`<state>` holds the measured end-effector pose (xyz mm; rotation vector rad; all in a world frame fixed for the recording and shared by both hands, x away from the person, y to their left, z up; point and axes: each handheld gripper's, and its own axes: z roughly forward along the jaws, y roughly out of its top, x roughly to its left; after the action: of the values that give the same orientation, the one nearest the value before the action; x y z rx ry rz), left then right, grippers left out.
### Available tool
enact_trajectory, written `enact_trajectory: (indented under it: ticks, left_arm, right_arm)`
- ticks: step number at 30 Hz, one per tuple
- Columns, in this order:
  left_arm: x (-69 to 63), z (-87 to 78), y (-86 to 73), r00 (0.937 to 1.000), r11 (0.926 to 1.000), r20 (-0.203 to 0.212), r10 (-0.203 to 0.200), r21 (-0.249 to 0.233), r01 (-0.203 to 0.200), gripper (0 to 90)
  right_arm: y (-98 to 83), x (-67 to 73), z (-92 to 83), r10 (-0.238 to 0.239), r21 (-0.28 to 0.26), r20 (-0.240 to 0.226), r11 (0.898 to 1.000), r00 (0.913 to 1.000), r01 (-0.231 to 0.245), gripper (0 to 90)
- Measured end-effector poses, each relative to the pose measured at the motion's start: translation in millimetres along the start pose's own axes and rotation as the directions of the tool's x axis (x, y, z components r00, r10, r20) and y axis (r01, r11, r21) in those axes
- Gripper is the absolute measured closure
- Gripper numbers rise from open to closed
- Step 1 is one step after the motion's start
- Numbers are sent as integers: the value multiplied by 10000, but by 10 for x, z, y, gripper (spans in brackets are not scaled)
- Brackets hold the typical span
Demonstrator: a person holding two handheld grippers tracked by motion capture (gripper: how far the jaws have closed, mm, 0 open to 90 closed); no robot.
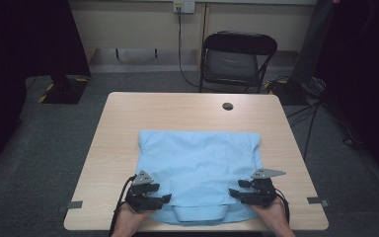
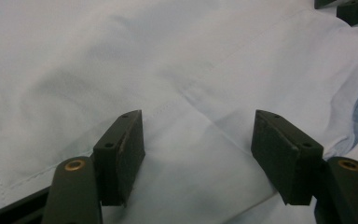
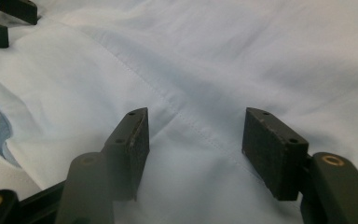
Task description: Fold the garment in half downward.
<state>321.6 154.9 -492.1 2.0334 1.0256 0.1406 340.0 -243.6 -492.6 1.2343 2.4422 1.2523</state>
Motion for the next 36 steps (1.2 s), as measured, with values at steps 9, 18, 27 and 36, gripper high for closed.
enact_trajectory:
  ticks: [9,18,27,36]
  left_arm:
    - [28,88,85,9999,9999,0,143,-8,-143,337]
    - [35,20,78,9998,9999,136,-158,-18,158,252]
    - [131,-326,50,9979,9893,-49,-652,-1308,640,162]
    - [393,-629,-64,9822,9659,-570,-1788,-2004,1642,161]
  right_arm:
    - [42,-86,17,124,-60,208,9999,9997,-122,404]
    - [49,-87,-35,304,-293,-216,9991,9993,-310,297]
    - [6,-142,-373,457,-2448,-206,9683,9987,-493,203]
    - [-56,-210,-493,855,-3075,129,9484,9963,-774,173]
